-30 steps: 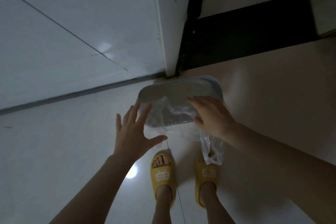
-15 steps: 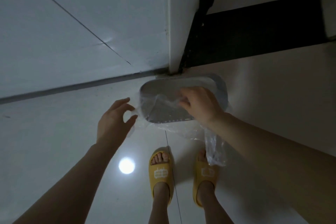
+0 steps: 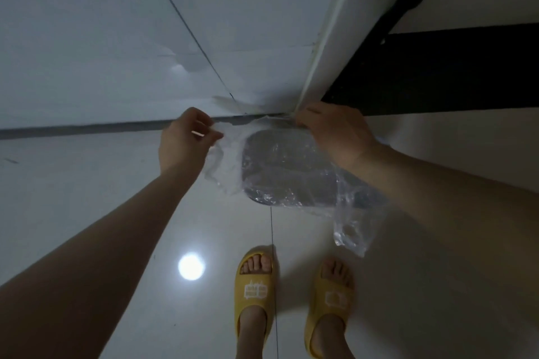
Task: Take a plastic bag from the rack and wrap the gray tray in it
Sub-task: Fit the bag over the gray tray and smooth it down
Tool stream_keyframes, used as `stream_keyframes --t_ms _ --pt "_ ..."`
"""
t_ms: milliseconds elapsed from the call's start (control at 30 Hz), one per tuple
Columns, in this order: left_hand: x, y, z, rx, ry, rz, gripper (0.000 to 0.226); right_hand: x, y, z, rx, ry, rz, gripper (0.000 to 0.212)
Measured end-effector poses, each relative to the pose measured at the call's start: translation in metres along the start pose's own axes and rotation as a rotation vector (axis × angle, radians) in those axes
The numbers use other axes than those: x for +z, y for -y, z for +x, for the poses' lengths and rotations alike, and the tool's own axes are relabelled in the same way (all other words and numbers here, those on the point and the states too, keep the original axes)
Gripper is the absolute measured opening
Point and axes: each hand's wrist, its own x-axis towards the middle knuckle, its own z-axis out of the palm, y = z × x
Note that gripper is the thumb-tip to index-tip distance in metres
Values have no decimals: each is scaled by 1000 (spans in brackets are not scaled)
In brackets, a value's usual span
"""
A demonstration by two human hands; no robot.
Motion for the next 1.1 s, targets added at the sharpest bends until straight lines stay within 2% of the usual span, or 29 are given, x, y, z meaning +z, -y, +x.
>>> stream_keyframes --t_ms 167,367,600,733,767,833,900,967,1033,1100 --pt "15 20 10 -59 -28 38 18 18 -9 8 107 36 -40 25" --pt "43 47 8 -145 -41 -14 18 22 -21 8 158 -8 181 27" --pt "45 69 -11 -168 29 61 11 19 -29 5 211 -1 255 23" --pt "13 58 -18 -190 63 -136 29 11 -24 2 233 7 287 22" --pt "4 52 -21 -125 26 -104 32 7 -23 1 254 -6 321 21" --pt "-8 34 -28 160 -17 143 34 -1 -19 -3 287 -58 370 19" --pt "-7 8 -38 472 76 312 37 -9 -16 -11 303 -152 371 21" --pt "8 -20 -45 673 231 365 42 -15 -12 -27 329 -260 346 24" --pt "30 -44 -50 756 338 465 51 -17 -9 -49 377 -317 258 31" --pt "51 -58 -50 730 352 561 58 -13 -4 -69 427 -259 160 49"
